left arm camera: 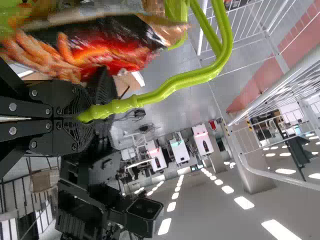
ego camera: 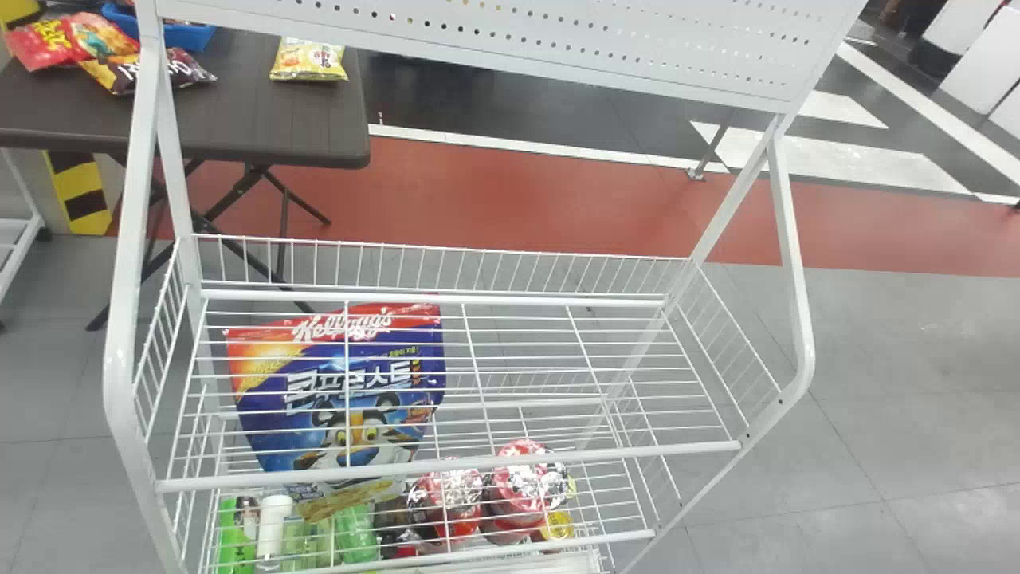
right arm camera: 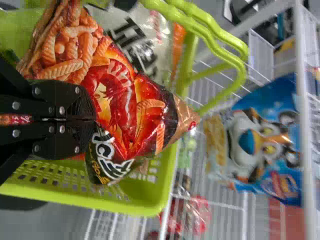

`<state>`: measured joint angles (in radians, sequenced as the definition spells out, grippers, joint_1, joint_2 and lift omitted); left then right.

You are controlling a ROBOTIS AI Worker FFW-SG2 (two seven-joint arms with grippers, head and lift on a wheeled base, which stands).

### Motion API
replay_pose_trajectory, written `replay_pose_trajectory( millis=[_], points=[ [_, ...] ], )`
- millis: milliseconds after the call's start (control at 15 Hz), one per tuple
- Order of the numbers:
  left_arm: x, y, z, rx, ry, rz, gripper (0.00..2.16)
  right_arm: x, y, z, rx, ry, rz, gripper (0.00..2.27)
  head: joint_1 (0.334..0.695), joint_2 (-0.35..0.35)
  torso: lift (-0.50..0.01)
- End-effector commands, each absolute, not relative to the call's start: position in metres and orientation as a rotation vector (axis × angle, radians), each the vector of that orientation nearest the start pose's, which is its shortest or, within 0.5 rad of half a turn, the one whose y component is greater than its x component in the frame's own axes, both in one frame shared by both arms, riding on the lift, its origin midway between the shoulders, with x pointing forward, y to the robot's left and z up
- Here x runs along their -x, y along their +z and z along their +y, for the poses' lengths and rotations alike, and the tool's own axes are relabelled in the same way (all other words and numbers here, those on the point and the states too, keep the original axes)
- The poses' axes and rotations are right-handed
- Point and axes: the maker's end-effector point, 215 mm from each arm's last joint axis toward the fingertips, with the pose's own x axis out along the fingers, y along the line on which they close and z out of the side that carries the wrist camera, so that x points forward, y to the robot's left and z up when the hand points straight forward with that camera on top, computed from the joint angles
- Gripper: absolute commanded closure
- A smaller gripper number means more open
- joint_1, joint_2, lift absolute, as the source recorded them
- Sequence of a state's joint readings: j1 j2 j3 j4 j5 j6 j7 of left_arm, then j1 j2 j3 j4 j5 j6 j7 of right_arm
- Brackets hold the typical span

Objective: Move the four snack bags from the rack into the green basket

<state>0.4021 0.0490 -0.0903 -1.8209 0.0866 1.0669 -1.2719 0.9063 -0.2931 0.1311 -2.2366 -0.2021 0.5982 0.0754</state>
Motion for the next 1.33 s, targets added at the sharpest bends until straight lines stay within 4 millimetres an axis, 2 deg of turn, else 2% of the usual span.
replay_pose_trajectory(
  millis=[0,200,267,333,467,533,733,867,1000,1267],
  points=[
    [-0.195,-0.499,-0.003,0.795,-1.218,1.054,2.05,-0.215,-0.525,-0.157,-0.028,0.350,0.828,0.00,0.695,-0.350,0.000],
    [-0.196,-0.497,-0.004,0.796,-1.221,1.049,2.05,-0.222,-0.512,-0.153,-0.031,0.358,0.802,0.05,0.695,-0.350,0.000],
    [-0.196,-0.497,-0.004,0.796,-1.221,1.049,2.05,-0.231,-0.500,-0.151,-0.035,0.357,0.759,0.05,0.695,-0.350,0.000],
    [-0.195,-0.498,-0.003,0.792,-1.218,1.052,2.05,-0.250,-0.475,-0.152,-0.031,0.341,0.658,0.05,0.695,-0.350,0.000],
    [-0.195,-0.498,-0.004,0.792,-1.219,1.054,2.05,-0.291,-0.406,-0.161,0.020,0.274,0.379,0.04,0.695,-0.350,0.000],
    [-0.195,-0.497,-0.005,0.792,-1.222,1.052,2.05,-0.302,-0.380,-0.162,0.049,0.245,0.284,0.04,0.695,-0.350,0.000],
    [-0.194,-0.498,-0.004,0.793,-1.221,1.054,2.05,-0.320,-0.332,-0.166,0.049,0.196,0.156,0.04,0.695,-0.350,0.000],
    [-0.194,-0.498,-0.004,0.792,-1.220,1.054,2.05,-0.327,-0.312,-0.167,0.024,0.165,0.114,0.04,0.695,-0.350,0.000],
    [-0.192,-0.498,-0.007,0.793,-1.225,1.057,2.05,-0.334,-0.298,-0.178,0.010,0.123,0.084,0.04,0.695,-0.350,0.000],
    [-0.193,-0.499,-0.005,0.785,-1.223,1.053,2.05,-0.337,-0.298,-0.201,0.021,0.082,0.087,0.04,0.695,-0.350,0.000]
  ],
)
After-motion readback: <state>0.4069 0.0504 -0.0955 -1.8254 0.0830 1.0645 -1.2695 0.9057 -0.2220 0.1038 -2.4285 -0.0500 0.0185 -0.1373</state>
